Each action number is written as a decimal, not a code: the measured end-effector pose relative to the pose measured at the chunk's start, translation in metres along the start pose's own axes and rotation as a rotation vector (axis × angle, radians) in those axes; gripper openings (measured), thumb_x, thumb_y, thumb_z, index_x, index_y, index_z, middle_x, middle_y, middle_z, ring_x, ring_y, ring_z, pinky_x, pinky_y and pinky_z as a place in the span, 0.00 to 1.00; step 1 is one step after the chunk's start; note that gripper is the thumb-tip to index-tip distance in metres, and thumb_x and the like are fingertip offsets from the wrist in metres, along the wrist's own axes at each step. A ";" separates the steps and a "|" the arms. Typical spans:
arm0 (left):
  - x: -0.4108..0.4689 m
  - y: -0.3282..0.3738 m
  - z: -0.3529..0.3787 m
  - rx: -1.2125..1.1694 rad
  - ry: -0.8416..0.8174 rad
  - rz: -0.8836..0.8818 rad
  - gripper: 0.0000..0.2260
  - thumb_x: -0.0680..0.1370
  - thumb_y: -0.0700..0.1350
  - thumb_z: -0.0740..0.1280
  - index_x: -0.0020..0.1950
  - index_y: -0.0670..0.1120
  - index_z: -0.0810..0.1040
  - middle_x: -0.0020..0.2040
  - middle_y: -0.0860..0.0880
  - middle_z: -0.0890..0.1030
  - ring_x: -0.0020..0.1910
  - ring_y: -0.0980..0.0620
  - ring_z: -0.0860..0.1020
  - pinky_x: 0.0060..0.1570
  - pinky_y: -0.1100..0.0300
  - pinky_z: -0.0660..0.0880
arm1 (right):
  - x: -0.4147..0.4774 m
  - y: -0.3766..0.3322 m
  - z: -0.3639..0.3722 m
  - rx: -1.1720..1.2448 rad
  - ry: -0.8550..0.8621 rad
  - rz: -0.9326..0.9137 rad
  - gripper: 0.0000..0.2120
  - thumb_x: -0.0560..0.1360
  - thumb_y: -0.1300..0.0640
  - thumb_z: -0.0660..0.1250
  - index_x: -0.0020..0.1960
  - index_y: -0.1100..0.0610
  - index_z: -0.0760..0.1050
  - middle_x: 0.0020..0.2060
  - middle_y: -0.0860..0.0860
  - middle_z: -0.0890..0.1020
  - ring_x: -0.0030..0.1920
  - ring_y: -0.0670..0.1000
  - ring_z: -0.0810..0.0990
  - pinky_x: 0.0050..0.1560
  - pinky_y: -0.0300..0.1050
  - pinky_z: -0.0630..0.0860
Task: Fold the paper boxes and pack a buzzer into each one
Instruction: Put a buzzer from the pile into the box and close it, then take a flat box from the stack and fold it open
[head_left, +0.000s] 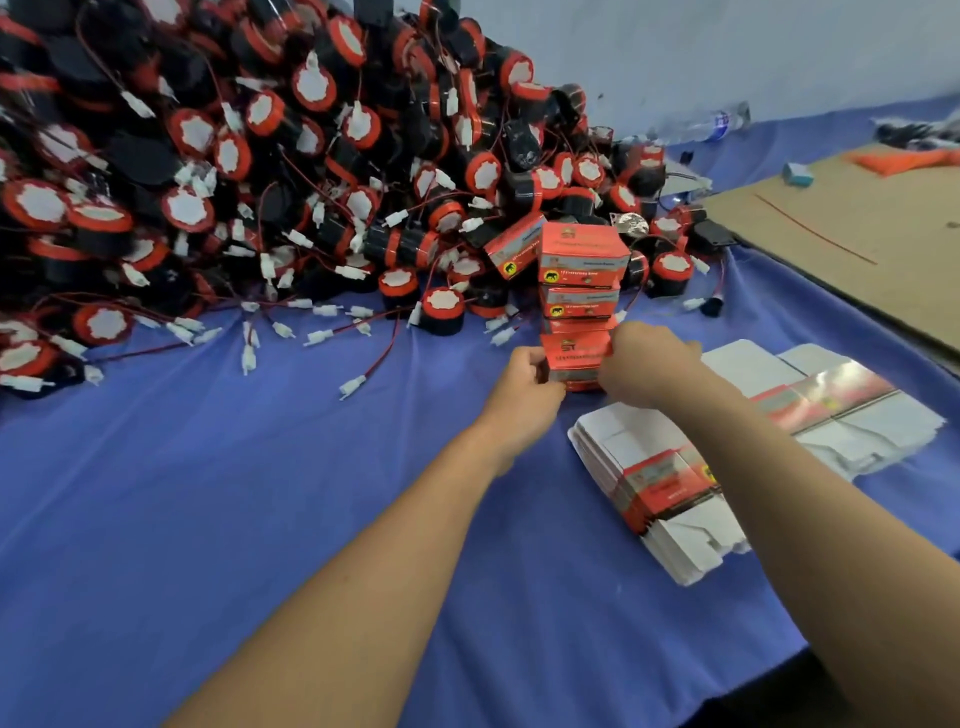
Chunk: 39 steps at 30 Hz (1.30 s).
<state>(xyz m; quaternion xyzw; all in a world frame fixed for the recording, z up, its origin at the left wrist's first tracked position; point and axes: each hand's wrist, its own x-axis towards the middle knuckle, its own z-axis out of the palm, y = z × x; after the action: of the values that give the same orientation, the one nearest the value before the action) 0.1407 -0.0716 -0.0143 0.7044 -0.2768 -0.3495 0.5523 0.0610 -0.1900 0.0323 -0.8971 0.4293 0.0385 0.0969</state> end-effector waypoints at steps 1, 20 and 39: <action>0.000 0.000 0.000 0.002 -0.007 -0.001 0.13 0.82 0.34 0.62 0.60 0.51 0.71 0.61 0.47 0.82 0.54 0.53 0.77 0.48 0.63 0.73 | 0.001 -0.001 0.002 -0.007 -0.007 -0.006 0.11 0.79 0.58 0.61 0.38 0.53 0.64 0.34 0.51 0.72 0.35 0.54 0.68 0.52 0.55 0.63; -0.133 -0.008 0.073 0.273 0.092 0.056 0.12 0.78 0.49 0.74 0.52 0.52 0.71 0.48 0.54 0.82 0.45 0.57 0.80 0.36 0.72 0.71 | -0.176 0.056 0.037 0.257 0.200 0.117 0.13 0.78 0.57 0.68 0.61 0.53 0.82 0.63 0.53 0.79 0.63 0.59 0.75 0.60 0.54 0.72; -0.163 0.007 0.045 -0.578 0.050 0.020 0.14 0.81 0.35 0.68 0.64 0.48 0.76 0.48 0.46 0.88 0.44 0.56 0.84 0.45 0.65 0.78 | -0.208 0.054 0.015 0.571 0.420 -0.063 0.31 0.70 0.44 0.74 0.72 0.43 0.73 0.72 0.50 0.71 0.74 0.54 0.65 0.71 0.57 0.65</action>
<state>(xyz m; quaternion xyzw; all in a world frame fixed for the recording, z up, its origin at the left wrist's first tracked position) 0.0063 0.0269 0.0166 0.5235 -0.1590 -0.3911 0.7400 -0.1117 -0.0609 0.0420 -0.8350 0.4054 -0.2714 0.2546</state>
